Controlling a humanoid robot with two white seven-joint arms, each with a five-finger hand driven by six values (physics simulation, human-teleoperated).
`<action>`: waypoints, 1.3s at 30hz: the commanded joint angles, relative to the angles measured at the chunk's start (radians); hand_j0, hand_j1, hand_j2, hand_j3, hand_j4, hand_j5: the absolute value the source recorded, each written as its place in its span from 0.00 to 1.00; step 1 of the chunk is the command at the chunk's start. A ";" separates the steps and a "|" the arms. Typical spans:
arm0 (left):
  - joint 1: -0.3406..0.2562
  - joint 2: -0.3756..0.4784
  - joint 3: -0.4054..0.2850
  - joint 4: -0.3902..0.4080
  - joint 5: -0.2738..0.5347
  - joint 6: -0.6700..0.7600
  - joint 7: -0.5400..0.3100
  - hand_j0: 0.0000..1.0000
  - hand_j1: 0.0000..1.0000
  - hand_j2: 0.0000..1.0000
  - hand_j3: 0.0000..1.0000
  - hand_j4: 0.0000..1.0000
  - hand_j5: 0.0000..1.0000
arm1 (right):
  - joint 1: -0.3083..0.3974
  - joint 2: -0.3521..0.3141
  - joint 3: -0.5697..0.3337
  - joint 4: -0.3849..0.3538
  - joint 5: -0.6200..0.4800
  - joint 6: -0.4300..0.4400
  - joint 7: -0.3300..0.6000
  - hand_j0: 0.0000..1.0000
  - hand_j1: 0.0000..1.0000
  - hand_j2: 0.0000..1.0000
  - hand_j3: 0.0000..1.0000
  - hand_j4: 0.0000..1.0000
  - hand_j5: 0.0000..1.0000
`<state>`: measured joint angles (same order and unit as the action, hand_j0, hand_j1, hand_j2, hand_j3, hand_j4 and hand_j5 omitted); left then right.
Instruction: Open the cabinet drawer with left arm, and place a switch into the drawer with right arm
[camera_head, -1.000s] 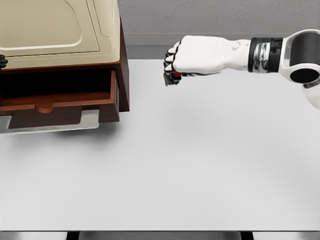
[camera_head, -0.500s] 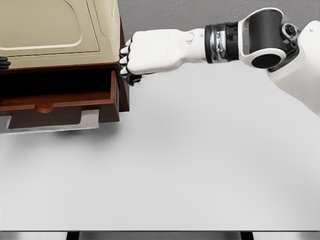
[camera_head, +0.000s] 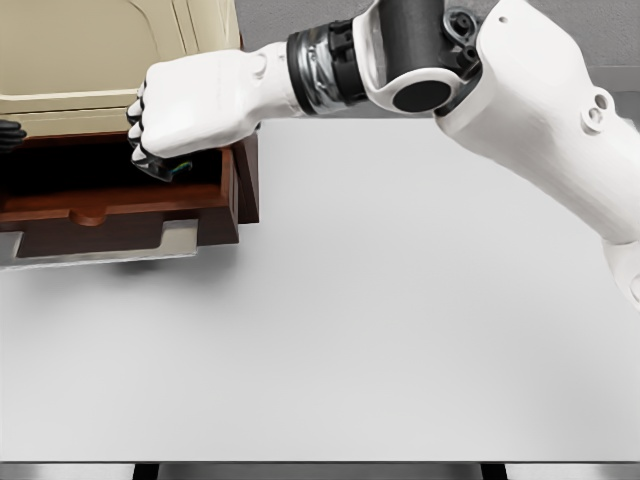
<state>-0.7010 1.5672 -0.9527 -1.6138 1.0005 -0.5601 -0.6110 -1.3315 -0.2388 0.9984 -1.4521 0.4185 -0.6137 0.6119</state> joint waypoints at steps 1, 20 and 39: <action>0.000 0.001 -0.008 0.000 0.007 -0.011 0.000 1.00 1.00 1.00 1.00 1.00 1.00 | 0.000 0.041 0.015 0.061 -0.003 0.003 -0.001 0.45 0.45 0.45 0.45 0.45 0.45; 0.002 -0.001 -0.008 0.002 0.007 -0.012 0.000 1.00 1.00 1.00 1.00 1.00 1.00 | -0.054 0.147 0.046 0.236 0.011 0.003 -0.001 0.46 0.46 0.46 0.46 0.46 0.46; 0.002 -0.009 -0.008 -0.011 0.006 -0.021 0.000 1.00 1.00 1.00 1.00 1.00 1.00 | -0.063 0.188 0.043 0.271 0.083 0.003 -0.001 1.00 1.00 1.00 1.00 1.00 1.00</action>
<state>-0.6995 1.5580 -0.9615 -1.6225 0.9981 -0.5788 -0.6109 -1.3959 -0.0521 1.0432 -1.1782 0.5024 -0.6136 0.6114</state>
